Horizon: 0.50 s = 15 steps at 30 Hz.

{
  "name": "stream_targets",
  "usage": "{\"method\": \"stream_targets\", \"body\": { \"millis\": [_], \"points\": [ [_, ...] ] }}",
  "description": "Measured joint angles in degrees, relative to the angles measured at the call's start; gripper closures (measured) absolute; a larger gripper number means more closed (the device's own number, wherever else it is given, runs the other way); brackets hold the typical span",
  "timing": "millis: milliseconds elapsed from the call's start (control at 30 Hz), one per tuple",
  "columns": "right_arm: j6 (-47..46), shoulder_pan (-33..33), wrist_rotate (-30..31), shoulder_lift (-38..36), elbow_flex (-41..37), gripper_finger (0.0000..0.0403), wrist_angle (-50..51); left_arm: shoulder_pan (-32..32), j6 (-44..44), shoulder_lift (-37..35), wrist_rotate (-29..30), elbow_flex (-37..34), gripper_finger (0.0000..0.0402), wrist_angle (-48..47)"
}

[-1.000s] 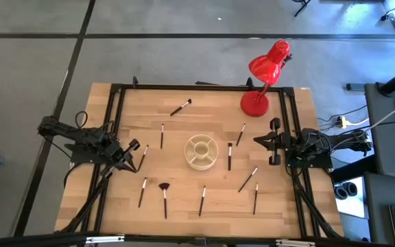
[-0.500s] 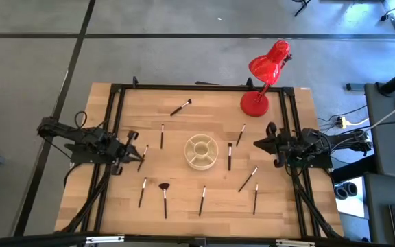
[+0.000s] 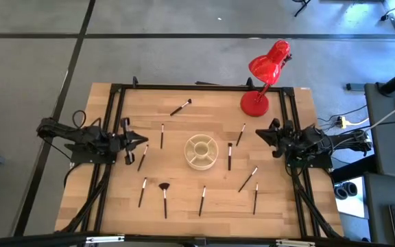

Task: Put items in baskets/containers
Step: Put the black powder brush into the white brush holder

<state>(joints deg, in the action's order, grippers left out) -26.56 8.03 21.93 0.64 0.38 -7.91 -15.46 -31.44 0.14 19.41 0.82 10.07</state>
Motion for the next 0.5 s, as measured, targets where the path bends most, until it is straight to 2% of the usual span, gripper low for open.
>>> {"method": "stream_targets", "body": {
  "millis": [67, 167, 433, 467, 500],
  "points": [
    [-1.71, 0.0, 2.04, 0.0, 0.0, 0.0384, 1.49, 0.0, 3.87, 0.0, -0.69, 0.02, 0.0391, 0.24],
    [-4.78, -0.02, 3.96, 0.97, 0.01, 0.0384, 3.72, 0.15, 3.42, 0.16, -3.16, 0.04, 0.0393, 3.52],
    [-13.5, -1.7, 7.53, 11.95, 0.04, 0.0384, 3.6, 0.22, -3.45, 0.22, -17.68, 0.09, 0.0389, 17.79],
    [-14.79, -2.23, 7.71, 13.71, 0.04, 0.0384, 3.59, 0.24, -4.8, 0.22, -16.67, 0.09, 0.0389, 19.46],
    [-16.15, -2.75, 7.98, 15.5, 0.04, 0.0384, 3.58, 0.25, -5.54, 0.22, -12.86, 0.09, 0.039, 20.74]
  ]
}}
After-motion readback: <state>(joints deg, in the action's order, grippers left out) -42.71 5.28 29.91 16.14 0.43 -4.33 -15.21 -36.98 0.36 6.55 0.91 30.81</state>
